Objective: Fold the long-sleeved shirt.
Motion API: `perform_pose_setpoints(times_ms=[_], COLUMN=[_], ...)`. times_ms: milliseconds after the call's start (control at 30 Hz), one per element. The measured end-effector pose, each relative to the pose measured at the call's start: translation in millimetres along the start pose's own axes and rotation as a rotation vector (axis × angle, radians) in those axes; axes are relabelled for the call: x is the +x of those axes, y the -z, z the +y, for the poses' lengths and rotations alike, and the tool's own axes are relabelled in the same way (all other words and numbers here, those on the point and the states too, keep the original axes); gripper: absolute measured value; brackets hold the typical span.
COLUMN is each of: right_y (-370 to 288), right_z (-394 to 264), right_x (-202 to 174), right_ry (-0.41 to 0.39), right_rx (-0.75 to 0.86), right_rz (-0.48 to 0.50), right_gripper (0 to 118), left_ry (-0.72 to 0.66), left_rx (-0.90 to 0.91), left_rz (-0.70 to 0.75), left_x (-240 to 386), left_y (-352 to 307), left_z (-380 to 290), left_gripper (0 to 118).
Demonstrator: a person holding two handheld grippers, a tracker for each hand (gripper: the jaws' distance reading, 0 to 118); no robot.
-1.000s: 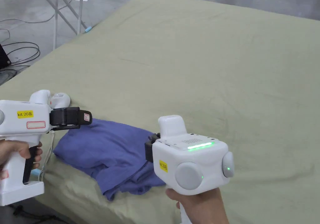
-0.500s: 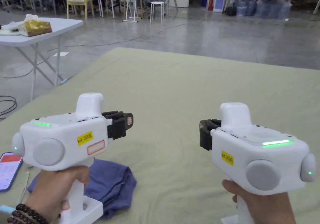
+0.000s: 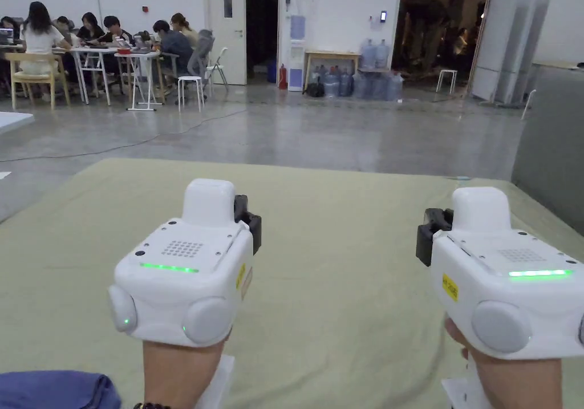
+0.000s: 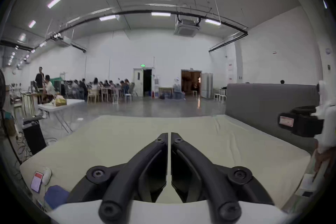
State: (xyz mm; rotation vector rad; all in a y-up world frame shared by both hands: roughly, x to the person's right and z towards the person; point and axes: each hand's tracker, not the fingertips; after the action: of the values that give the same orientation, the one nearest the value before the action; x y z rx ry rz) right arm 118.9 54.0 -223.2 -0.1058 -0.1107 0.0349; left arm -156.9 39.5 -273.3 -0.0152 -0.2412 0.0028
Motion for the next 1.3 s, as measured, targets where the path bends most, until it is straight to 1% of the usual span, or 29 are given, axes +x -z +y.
perform_pose_setpoints(times_ms=[100,133,233,333,500,700,767,900,1033,1167,1300], right_y=[-17.7,-24.3,-43.2,-60.3,-69.1,-67.7,-68.1,-66.7,-65.5,-65.1,-64.3], right_z=[-20.6,-29.0,-54.6,-81.7,-113.2,-114.0,-115.3,-118.0,-120.7,-121.6,-123.0], right_x=[16.0,19.6,24.9,26.6,25.3,21.2,19.0,15.3,13.6,14.9,14.7], right_ry=[0.000,-0.006,-0.013,-0.019,-0.028,-0.030,-0.031,-0.022,-0.028,-0.017,-0.029], right_rx=[0.050,0.061,0.073,0.075,0.094,0.071,0.067,0.049,0.038,0.026,0.019], right_rz=[-0.023,-0.031,-0.064,-0.074,-0.115,-0.114,-0.115,-0.107,-0.100,-0.091,-0.096], right_gripper=[0,0,0,0,0,0,0,0,0,0,0], left_ry=[-0.031,-0.036,-0.010,0.011,0.030,0.002,-0.034,0.017,0.006,0.021,0.018], left_rx=[0.080,0.068,0.070,0.057,0.033,-0.014,-0.005,-0.019,-0.024,-0.033,-0.035], left_rz=[0.018,0.000,0.040,0.043,0.052,0.061,0.041,0.046,0.039,0.062,0.065], left_x=[17.8,22.5,32.5,34.0,28.3,21.3,19.8,24.5,26.9,28.2,27.8], left_y=[-20.9,-27.5,-46.3,-63.9,-79.5,-78.9,-82.9,-81.1,-80.0,-78.0,-77.3], left_z=[-26.8,-35.7,-59.6,-78.9,-102.8,-106.5,-107.1,-111.8,-113.9,-115.1,-116.7], left_gripper=[0,0,0,0,0,0,0,0,0,0,0])
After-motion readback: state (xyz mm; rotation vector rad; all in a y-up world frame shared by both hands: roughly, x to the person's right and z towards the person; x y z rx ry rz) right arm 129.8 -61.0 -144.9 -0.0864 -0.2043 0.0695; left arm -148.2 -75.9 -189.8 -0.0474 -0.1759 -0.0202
